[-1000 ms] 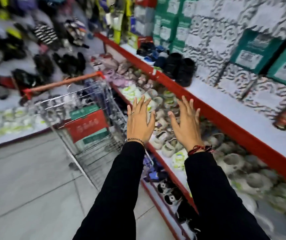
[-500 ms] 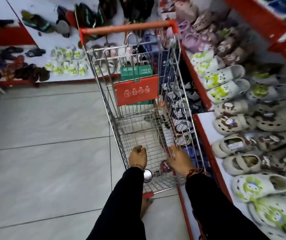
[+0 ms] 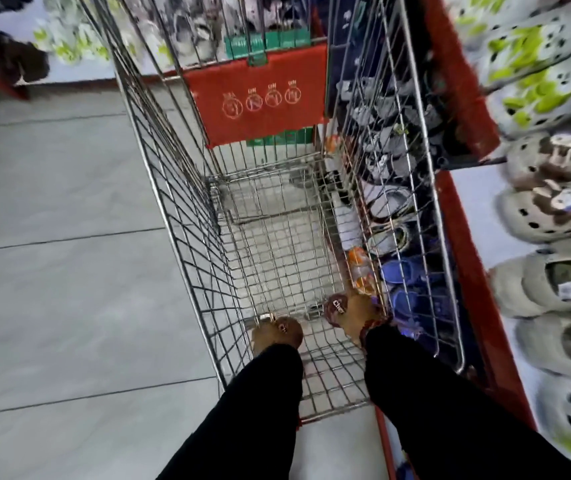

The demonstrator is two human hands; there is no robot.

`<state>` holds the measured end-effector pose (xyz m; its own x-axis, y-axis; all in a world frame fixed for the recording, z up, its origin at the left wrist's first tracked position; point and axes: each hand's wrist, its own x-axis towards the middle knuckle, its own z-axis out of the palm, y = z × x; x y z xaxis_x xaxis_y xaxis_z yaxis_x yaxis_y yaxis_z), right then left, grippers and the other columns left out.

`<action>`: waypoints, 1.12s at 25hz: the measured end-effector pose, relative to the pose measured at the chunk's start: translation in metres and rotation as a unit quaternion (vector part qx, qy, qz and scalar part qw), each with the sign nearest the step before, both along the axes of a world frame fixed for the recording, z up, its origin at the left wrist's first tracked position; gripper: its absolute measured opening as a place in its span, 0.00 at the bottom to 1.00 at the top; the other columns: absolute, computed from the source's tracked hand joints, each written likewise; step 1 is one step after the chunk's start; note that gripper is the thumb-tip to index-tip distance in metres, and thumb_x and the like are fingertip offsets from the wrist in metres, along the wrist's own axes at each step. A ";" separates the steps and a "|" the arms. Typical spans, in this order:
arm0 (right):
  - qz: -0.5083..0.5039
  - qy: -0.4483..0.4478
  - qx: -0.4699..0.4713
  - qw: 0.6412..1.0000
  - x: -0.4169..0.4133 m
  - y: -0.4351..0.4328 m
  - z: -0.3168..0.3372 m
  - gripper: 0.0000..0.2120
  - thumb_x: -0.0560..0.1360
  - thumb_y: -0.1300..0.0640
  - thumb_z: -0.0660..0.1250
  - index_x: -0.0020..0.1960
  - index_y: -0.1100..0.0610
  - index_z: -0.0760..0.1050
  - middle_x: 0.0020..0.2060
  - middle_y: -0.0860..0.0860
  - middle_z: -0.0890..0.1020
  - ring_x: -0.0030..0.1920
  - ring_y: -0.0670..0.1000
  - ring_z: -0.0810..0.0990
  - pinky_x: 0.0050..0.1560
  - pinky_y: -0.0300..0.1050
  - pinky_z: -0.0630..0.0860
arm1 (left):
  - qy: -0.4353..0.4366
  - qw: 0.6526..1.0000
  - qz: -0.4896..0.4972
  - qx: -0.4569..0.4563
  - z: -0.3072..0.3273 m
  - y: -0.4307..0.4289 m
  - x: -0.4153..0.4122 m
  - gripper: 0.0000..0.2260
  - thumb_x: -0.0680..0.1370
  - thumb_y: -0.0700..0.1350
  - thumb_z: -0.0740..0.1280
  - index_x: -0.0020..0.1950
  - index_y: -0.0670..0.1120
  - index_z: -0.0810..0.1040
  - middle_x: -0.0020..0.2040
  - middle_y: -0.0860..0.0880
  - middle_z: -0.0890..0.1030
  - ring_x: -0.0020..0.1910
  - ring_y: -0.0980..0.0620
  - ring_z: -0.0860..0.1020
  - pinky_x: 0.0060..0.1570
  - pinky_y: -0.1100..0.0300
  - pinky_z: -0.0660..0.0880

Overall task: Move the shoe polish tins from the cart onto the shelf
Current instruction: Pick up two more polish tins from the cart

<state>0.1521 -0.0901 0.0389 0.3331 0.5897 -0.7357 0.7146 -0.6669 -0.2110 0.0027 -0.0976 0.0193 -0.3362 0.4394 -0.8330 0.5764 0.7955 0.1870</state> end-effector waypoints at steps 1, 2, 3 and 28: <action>0.002 -0.009 -0.003 1.000 0.000 0.000 -0.008 0.25 0.78 0.53 0.66 0.73 0.60 0.67 0.68 0.62 0.75 0.69 0.60 0.75 0.67 0.50 0.72 | 0.007 1.000 -0.009 0.003 -0.007 -0.001 0.003 0.23 0.78 0.53 0.65 0.67 0.39 0.73 0.66 0.37 0.75 0.66 0.38 0.76 0.65 0.52 0.73; 0.006 -0.022 -0.002 1.000 0.000 0.001 -0.015 0.25 0.78 0.54 0.67 0.72 0.61 0.68 0.67 0.63 0.75 0.68 0.60 0.76 0.66 0.50 0.72 | 0.012 1.000 -0.015 0.002 -0.013 -0.002 0.005 0.23 0.78 0.52 0.65 0.68 0.39 0.72 0.67 0.37 0.74 0.66 0.38 0.76 0.66 0.51 0.73; 0.008 -0.033 0.000 0.999 0.000 0.003 -0.020 0.25 0.77 0.54 0.68 0.71 0.62 0.69 0.66 0.63 0.76 0.67 0.60 0.76 0.66 0.50 0.72 | 0.014 1.000 -0.020 -0.003 -0.018 -0.002 0.005 0.25 0.77 0.52 0.67 0.69 0.39 0.70 0.68 0.37 0.72 0.67 0.38 0.75 0.66 0.51 0.72; -0.415 0.183 0.359 0.816 0.022 -0.013 0.198 0.14 0.79 0.64 0.65 0.64 0.60 0.73 0.49 0.57 0.80 0.49 0.61 0.85 0.48 0.58 0.84 | -0.341 0.869 0.305 0.187 0.194 0.032 0.017 0.11 0.79 0.38 0.67 0.61 0.36 0.77 0.50 0.37 0.78 0.36 0.48 0.77 0.30 0.56 0.80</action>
<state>0.1737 -0.1030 0.2364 0.6720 0.5952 -0.4407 -0.1201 -0.4996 -0.8579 0.0198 -0.0651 0.2131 -0.0865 0.6350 -0.7676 -0.2782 0.7245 0.6307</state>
